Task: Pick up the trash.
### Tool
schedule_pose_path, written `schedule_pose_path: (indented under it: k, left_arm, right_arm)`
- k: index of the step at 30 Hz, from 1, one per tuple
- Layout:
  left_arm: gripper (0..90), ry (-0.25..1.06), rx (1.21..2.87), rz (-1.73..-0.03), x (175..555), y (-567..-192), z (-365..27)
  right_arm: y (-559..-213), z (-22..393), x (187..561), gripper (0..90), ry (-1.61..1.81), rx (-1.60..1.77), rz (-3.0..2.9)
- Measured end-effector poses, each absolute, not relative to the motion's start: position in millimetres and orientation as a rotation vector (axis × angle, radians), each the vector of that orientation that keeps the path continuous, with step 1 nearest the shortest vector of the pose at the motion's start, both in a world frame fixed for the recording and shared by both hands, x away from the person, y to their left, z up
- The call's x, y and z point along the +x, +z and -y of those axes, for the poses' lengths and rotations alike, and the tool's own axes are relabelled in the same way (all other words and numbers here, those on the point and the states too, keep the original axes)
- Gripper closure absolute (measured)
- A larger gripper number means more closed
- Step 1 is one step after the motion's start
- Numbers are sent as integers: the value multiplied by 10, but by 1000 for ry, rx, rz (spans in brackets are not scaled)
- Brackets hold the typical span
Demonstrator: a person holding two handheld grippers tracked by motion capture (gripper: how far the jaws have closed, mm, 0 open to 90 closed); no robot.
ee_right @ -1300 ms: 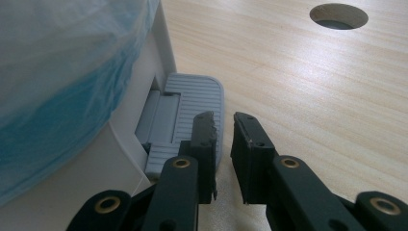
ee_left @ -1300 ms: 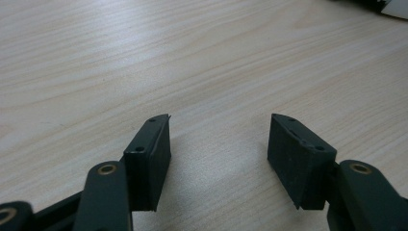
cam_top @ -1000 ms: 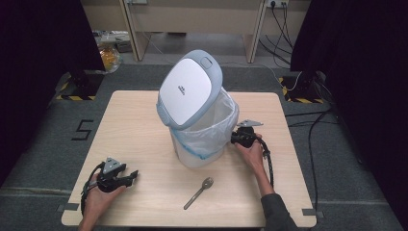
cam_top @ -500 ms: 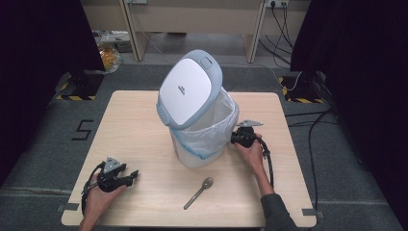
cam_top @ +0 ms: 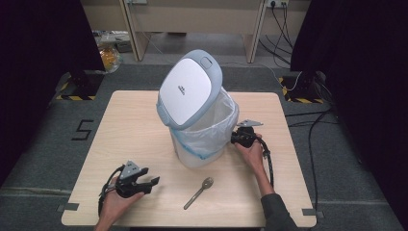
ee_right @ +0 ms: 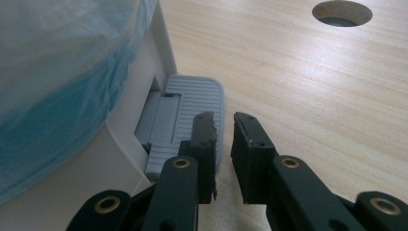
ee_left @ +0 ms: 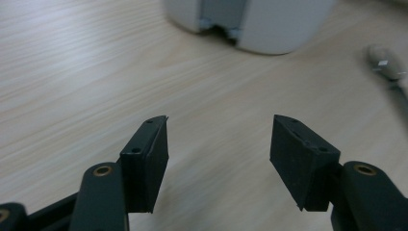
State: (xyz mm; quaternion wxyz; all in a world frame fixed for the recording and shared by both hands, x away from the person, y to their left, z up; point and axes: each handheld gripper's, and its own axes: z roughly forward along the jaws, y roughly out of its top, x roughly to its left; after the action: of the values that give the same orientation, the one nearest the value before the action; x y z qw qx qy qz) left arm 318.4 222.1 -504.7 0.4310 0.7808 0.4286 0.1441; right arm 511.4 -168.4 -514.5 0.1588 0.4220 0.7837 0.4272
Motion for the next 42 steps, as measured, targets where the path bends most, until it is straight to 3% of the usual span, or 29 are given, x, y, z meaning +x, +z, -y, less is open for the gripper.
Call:
schedule_pose_path:
  k: [8, 12, 32, 38, 42]
  left_arm:
    - [382, 228, 2006, -945, 3028, -5068, -1641]
    - [393, 211, 1998, -955, 3018, -5095, -1559]
    - [544, 244, 2075, -871, 3041, -5192, -1018]
    - [624, 292, 2093, -837, 3048, -5209, -990]
    - [761, 301, 2121, -795, 3035, -5203, -977]
  right_arm:
    - [-5143, 1682, 5110, 789, 1217, 1207, -2241]
    - [-5145, 1681, 5111, 789, 1219, 1206, -2240]
    - [-5142, 1673, 5103, 789, 1209, 1196, -2240]
    - [-5142, 1674, 5104, 789, 1210, 1196, -2241]
    - [-5142, 1673, 5104, 789, 1210, 1195, -2241]
